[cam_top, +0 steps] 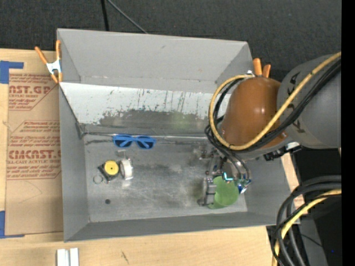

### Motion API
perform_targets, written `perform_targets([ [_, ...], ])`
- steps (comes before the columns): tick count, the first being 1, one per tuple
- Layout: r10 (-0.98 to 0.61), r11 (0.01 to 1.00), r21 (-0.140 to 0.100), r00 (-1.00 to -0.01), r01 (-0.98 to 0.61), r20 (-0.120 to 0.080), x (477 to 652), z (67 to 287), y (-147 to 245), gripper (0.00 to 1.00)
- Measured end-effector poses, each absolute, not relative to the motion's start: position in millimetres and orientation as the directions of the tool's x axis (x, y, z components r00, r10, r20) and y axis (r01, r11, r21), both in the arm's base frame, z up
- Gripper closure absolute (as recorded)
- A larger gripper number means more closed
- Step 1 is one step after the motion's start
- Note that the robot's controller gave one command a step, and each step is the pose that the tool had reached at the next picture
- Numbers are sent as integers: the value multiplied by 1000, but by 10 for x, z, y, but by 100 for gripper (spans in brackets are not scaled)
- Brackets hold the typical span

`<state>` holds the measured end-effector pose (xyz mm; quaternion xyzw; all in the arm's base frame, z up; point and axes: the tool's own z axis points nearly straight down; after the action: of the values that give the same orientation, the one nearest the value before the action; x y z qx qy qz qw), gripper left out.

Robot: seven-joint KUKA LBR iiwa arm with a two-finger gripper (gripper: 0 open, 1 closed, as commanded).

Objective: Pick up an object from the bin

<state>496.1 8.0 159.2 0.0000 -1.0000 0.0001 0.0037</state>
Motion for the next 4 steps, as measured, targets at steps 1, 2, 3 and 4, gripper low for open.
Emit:
perform_targets([
  [1,45,999,-2,-999,45,7,5003,1175,-845,0],
  [2,-418,908,2,-908,-418,2,5149,682,-971,0],
  [3,-461,888,2,-888,-461,-4,5279,961,-277,0],
  [4,-324,946,0,-946,-324,-18,4961,751,-889,0],
])
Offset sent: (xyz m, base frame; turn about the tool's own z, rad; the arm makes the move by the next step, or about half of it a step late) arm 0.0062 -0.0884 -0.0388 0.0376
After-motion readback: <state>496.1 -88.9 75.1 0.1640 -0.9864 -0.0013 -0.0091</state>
